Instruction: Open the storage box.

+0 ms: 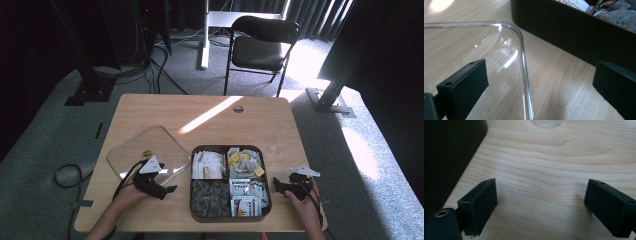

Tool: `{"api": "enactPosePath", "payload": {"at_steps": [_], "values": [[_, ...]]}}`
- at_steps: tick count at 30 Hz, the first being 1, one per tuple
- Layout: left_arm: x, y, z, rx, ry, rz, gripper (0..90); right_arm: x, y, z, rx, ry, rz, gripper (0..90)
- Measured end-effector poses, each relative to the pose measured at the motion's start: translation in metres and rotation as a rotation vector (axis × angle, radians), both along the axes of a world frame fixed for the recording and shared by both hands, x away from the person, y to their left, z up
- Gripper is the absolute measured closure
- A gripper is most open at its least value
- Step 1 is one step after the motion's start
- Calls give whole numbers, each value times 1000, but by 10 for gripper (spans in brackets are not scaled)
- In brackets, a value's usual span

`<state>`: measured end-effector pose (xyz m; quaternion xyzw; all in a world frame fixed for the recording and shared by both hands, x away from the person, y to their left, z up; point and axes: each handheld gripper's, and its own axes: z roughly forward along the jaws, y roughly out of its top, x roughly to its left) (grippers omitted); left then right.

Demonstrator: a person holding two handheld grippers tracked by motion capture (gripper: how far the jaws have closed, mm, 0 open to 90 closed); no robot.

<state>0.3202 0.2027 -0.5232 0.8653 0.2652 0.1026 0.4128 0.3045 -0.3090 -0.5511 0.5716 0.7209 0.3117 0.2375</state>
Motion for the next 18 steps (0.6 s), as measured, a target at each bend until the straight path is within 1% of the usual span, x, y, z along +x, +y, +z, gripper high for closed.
{"api": "enactPosePath", "payload": {"at_steps": [6, 8, 11, 12, 14, 18], "values": [[-9, -9, -2, 6, -14, -50, 1, 0, 0, 0, 0, 0, 0, 106], [-13, -13, -2, -7, -18, -67, 1, 0, 0, 0, 0, 0, 0, 106], [-18, -19, -4, -6, -23, -92, 1, 0, 0, 0, 0, 0, 0, 106], [-19, -21, -5, 11, -29, -103, 1, 0, 0, 0, 0, 0, 0, 106], [-21, -23, -7, 14, -28, -109, 1, 0, 0, 0, 0, 0, 1, 106], [-25, -27, -9, 26, -30, -118, 1, 0, 1, 0, -1, -1, 28, 106]]}}
